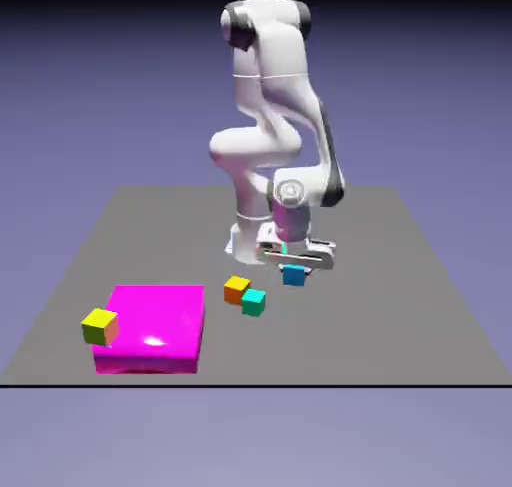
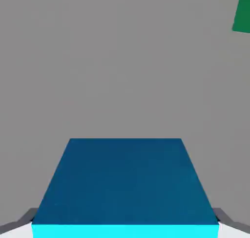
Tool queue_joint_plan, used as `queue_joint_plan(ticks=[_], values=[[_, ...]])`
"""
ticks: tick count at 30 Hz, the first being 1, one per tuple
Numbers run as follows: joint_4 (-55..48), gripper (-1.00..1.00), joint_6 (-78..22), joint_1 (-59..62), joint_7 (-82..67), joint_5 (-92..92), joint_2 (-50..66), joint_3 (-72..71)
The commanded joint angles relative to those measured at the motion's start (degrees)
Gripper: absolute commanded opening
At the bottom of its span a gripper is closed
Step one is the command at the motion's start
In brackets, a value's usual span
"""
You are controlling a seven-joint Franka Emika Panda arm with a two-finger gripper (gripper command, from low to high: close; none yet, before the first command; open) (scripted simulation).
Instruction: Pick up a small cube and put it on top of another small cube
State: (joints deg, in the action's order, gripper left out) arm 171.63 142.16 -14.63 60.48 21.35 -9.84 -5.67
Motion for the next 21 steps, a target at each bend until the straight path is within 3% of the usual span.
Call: queue_joint_plan(ticks=[1,12,19,20,21], values=[[0.0,-1.0,-0.02,0.01,0.09,-0.12,0.0,-0.01],[-5.67,-1.0,-14.47,20.2,-11.28,-22.68,-7.35,13.14],[-2.19,-1.0,1.25,19.86,-13.08,-20.33,4.97,12.74],[-2.19,1.0,1.25,19.86,-13.08,-20.33,4.97,12.74],[-2.19,1.0,1.25,19.86,-13.08,-20.33,4.97,12.74]])
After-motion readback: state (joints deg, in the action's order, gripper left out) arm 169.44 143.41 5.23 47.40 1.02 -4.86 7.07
